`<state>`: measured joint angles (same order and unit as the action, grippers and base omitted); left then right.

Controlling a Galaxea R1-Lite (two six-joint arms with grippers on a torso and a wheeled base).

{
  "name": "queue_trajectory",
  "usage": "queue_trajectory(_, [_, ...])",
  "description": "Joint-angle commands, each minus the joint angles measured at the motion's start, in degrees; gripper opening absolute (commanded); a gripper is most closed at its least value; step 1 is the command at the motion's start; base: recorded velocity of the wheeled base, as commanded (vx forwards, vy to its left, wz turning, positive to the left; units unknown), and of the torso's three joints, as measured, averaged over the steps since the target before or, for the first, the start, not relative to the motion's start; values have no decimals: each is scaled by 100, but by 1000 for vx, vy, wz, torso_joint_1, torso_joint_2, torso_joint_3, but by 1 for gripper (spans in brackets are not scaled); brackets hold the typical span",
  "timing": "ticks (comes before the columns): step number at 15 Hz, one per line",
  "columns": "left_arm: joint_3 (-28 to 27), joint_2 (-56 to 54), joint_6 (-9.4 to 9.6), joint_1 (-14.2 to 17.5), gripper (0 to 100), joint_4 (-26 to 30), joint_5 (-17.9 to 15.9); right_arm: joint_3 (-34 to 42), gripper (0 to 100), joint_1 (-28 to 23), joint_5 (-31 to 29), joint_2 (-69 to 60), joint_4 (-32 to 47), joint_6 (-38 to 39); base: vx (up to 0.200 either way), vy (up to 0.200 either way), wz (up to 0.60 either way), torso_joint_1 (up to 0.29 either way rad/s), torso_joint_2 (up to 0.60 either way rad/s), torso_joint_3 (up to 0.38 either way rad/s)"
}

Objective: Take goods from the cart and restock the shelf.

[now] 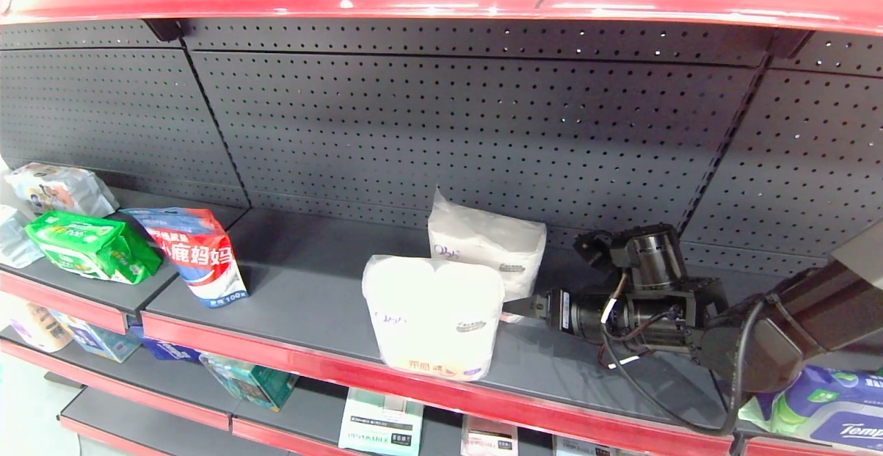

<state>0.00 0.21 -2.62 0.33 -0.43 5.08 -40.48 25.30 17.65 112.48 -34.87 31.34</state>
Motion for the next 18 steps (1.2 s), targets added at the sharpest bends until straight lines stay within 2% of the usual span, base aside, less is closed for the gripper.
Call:
queue_trajectory(1, [0,-3,-2,2,100,-1,1,-21,100,19,-16,63,-3,12,0,0,0,0,0,0])
queue_trajectory(18, [0,-3,-2,2,100,-1,1,-337,100,221,-34,353,-3,83,0,0,0,0,0,0])
